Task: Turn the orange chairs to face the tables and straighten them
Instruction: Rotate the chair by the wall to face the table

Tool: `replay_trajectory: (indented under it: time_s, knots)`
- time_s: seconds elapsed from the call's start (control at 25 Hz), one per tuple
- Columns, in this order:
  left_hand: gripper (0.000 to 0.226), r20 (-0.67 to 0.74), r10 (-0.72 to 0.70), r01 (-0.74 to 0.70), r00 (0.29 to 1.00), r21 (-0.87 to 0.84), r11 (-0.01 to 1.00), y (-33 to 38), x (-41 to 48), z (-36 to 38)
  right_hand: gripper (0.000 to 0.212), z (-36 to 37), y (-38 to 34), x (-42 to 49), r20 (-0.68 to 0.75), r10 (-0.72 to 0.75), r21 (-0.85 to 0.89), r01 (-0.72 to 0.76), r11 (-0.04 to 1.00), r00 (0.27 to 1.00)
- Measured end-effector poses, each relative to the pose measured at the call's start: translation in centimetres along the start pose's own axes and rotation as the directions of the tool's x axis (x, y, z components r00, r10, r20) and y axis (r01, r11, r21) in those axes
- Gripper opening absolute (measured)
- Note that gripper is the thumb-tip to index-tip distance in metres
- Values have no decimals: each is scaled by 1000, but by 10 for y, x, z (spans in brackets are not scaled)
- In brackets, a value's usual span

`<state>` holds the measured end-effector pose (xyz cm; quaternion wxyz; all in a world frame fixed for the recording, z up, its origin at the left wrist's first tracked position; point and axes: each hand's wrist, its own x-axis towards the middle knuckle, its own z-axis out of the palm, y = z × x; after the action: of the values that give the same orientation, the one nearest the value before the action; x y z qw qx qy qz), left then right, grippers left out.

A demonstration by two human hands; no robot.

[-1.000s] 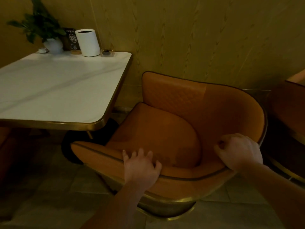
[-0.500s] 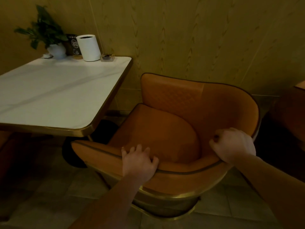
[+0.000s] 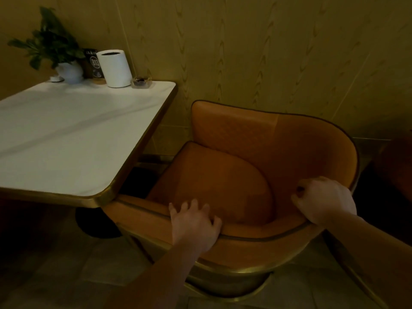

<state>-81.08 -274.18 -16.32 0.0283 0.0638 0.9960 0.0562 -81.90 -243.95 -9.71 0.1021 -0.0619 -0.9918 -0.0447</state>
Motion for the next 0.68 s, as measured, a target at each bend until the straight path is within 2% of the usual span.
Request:
replay_trajectory:
  time_s: [0.2, 0.4, 0.68]
  knots:
    - [64, 49, 9, -9, 999, 3, 1000, 5, 14, -2, 20, 0, 5, 12, 18, 34, 37, -35, 999, 999]
    - [64, 56, 2, -4, 998, 35, 999, 9, 25, 2, 43, 3, 10, 18, -73, -10, 69, 15, 997, 997]
    - [60, 70, -20, 19, 997, 17, 1000, 19, 40, -4, 45, 11, 22, 40, -50, -39, 100, 44, 994, 998]
